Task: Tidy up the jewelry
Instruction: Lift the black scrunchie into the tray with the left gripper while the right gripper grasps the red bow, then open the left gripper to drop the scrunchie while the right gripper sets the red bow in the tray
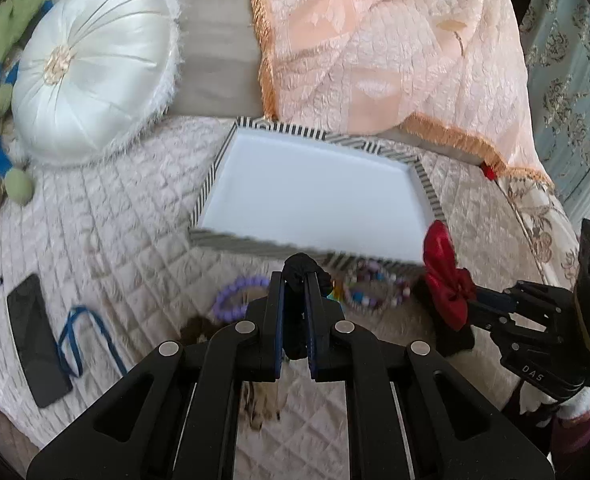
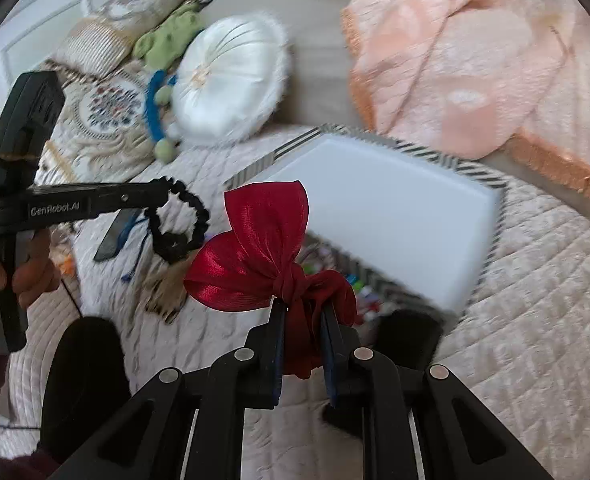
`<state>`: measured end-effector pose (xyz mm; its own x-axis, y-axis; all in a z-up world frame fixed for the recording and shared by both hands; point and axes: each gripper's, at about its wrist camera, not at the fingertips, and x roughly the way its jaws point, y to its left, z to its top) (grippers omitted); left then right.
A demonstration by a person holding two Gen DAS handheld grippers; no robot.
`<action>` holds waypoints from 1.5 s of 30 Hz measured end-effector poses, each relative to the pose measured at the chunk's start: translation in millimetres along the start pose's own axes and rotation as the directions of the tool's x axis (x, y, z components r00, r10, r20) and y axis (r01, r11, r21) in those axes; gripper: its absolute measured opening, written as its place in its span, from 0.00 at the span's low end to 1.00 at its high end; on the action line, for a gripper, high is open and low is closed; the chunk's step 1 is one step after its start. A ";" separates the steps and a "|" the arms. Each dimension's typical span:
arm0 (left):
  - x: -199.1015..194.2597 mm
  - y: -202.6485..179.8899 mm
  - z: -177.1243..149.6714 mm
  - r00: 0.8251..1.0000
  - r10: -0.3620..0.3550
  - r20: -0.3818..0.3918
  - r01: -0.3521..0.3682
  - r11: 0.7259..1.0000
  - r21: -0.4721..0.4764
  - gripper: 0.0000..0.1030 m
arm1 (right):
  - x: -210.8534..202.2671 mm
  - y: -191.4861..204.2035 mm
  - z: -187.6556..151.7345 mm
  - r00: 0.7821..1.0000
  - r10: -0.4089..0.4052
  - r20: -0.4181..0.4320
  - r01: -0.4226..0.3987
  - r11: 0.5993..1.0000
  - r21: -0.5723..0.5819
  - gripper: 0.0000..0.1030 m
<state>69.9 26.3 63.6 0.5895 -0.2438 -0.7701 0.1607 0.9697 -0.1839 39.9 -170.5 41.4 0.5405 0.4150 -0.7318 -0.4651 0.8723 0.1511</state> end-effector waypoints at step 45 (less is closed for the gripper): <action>78.0 27.4 42.8 0.964 0.246 -0.105 -0.258 0.958 -0.124 0.49 | 69.8 -70.4 34.4 0.985 -0.132 -0.110 0.148 0.978 0.149 0.38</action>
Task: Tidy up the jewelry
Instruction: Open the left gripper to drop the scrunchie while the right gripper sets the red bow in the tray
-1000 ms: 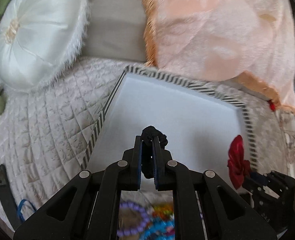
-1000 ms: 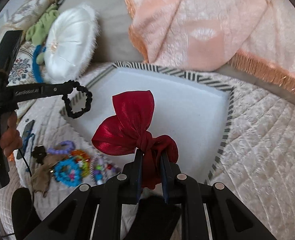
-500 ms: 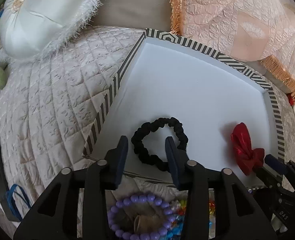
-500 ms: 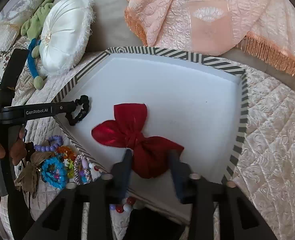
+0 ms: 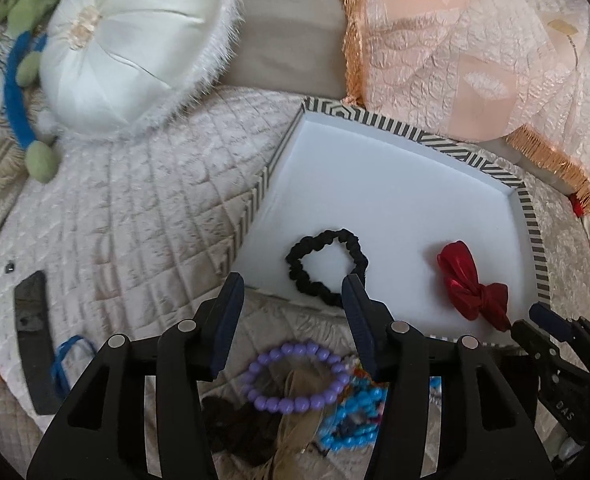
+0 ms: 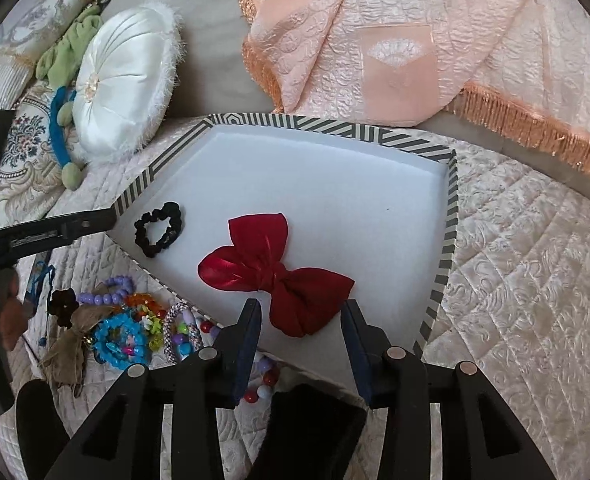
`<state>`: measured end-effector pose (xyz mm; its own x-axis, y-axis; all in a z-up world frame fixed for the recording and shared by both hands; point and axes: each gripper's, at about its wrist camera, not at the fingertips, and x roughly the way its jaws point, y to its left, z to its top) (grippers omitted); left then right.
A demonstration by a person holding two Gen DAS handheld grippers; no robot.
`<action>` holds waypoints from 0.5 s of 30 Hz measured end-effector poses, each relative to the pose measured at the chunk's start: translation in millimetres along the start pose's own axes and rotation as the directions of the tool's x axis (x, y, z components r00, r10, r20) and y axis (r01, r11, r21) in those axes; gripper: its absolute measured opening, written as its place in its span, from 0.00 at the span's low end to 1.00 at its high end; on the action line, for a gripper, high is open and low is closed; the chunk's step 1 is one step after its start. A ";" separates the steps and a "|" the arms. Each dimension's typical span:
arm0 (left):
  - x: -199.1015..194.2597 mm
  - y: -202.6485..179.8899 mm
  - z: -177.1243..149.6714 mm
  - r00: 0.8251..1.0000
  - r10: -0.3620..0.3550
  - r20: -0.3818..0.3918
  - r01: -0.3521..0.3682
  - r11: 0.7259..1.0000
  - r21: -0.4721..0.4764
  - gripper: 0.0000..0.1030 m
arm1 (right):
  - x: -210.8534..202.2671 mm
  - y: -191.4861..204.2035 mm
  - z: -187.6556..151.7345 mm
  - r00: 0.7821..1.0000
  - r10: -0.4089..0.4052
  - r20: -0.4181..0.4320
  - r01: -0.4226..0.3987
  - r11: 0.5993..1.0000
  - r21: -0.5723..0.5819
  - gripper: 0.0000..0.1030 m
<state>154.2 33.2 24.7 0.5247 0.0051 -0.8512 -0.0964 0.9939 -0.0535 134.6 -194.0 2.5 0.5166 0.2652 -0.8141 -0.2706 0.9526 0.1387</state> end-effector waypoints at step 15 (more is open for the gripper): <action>-48.0 0.5 -50.3 0.997 0.032 0.075 -0.032 0.999 0.000 0.49 | -24.2 19.1 -26.7 1.000 -0.002 0.010 0.002 1.000 0.006 0.39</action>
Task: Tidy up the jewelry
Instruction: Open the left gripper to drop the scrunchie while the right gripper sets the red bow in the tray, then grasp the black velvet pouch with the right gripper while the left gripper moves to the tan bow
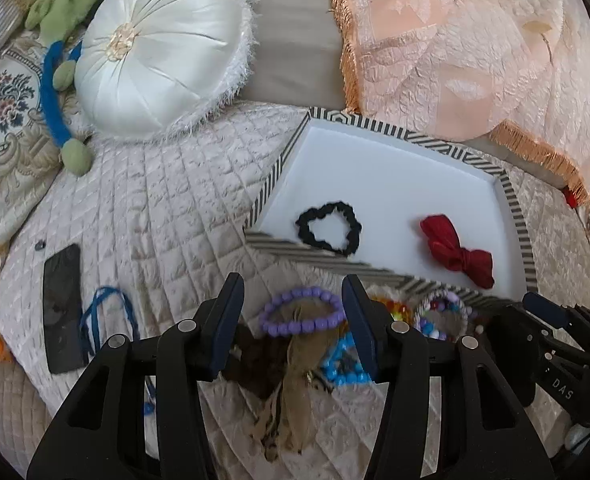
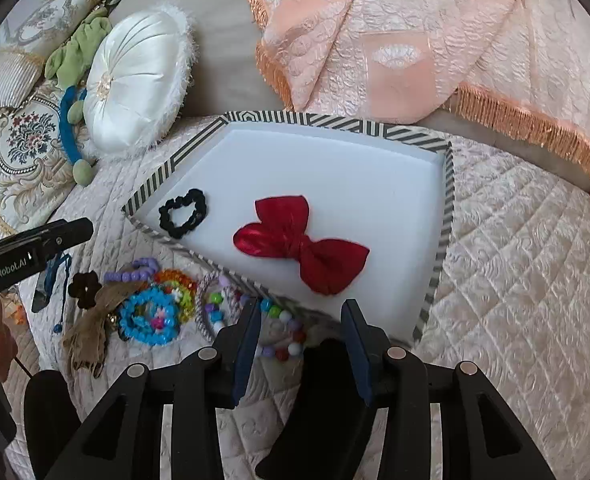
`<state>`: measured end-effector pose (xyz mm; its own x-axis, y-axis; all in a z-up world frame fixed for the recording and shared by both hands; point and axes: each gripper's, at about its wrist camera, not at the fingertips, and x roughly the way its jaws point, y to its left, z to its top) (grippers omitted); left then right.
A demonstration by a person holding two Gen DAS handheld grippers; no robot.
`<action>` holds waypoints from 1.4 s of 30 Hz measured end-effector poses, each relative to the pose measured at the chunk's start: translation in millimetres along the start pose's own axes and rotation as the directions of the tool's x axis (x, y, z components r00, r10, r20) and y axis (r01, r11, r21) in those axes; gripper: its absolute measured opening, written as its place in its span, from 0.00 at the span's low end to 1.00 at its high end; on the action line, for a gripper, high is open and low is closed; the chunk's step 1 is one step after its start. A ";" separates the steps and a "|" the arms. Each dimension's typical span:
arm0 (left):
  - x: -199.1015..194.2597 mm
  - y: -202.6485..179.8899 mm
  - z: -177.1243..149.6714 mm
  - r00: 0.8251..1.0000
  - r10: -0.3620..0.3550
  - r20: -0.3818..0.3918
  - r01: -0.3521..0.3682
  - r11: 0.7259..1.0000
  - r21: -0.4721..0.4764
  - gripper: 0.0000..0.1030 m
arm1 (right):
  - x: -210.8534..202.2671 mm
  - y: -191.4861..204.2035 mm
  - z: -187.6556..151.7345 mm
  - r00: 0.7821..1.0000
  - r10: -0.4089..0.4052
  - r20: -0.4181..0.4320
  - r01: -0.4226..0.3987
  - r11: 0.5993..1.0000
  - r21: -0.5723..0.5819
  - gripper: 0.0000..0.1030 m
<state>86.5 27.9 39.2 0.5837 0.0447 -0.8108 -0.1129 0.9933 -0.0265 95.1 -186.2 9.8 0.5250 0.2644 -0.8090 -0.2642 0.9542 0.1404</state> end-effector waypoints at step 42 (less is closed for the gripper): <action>-31.6 29.5 -65.4 0.997 -0.065 -0.028 0.062 0.994 -0.089 0.60 | -35.5 -38.4 -64.7 0.998 -0.029 -0.054 0.036 0.990 0.134 0.47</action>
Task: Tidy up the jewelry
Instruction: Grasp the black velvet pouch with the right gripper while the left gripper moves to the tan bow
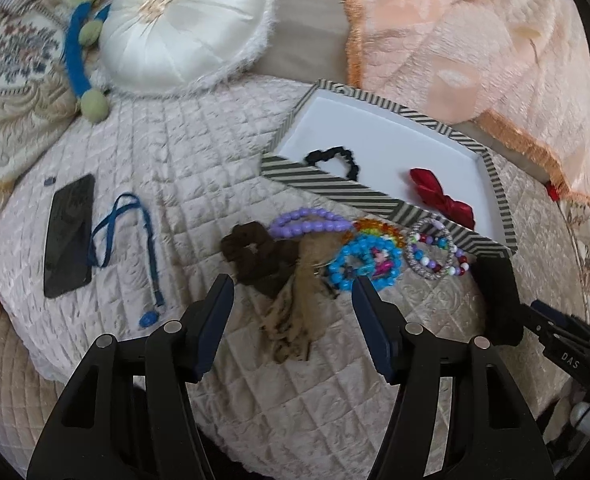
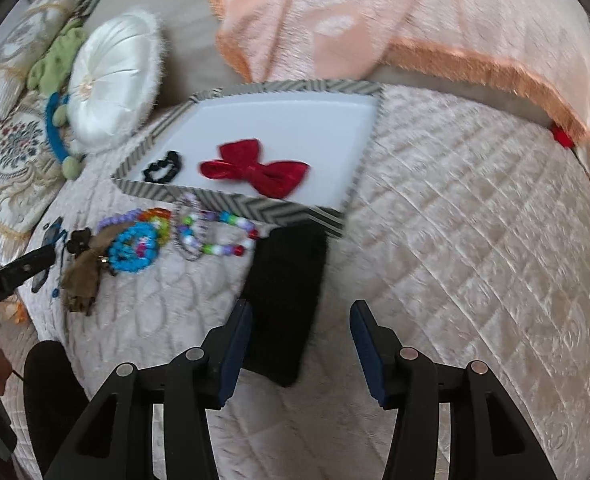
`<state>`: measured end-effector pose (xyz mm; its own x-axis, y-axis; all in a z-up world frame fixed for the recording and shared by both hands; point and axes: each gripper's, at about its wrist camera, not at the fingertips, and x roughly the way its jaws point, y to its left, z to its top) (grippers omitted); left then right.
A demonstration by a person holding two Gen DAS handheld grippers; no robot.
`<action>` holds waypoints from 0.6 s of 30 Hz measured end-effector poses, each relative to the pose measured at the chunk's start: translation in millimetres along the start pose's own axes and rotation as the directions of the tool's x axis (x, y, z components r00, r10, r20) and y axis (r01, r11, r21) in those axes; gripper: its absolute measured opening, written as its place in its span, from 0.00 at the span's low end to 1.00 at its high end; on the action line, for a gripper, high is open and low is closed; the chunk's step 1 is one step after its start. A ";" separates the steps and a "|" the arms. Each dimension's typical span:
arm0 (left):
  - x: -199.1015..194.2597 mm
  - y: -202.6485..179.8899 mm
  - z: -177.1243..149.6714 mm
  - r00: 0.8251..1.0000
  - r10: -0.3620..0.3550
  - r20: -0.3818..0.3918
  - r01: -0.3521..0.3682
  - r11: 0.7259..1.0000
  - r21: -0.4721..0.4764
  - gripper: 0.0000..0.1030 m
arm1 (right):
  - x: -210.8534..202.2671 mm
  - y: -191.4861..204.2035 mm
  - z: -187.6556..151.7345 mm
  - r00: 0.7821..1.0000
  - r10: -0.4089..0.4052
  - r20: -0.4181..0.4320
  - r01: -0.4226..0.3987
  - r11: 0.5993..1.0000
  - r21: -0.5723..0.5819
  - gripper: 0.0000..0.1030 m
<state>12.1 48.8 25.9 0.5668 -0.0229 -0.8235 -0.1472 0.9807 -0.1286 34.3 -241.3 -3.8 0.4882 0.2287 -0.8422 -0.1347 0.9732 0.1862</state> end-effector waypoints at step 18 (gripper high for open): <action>29.8 19.3 -10.6 0.993 -0.095 -0.073 0.088 0.991 -0.105 0.69 | 33.5 13.6 1.7 0.998 0.063 -0.005 -0.063 0.997 -0.032 0.41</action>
<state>17.6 64.9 -7.0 0.5177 -0.1305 -0.8455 -0.1809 0.9493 -0.2573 50.3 -220.3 -28.6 0.4749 0.2895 -0.8311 -0.1931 0.9556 0.2225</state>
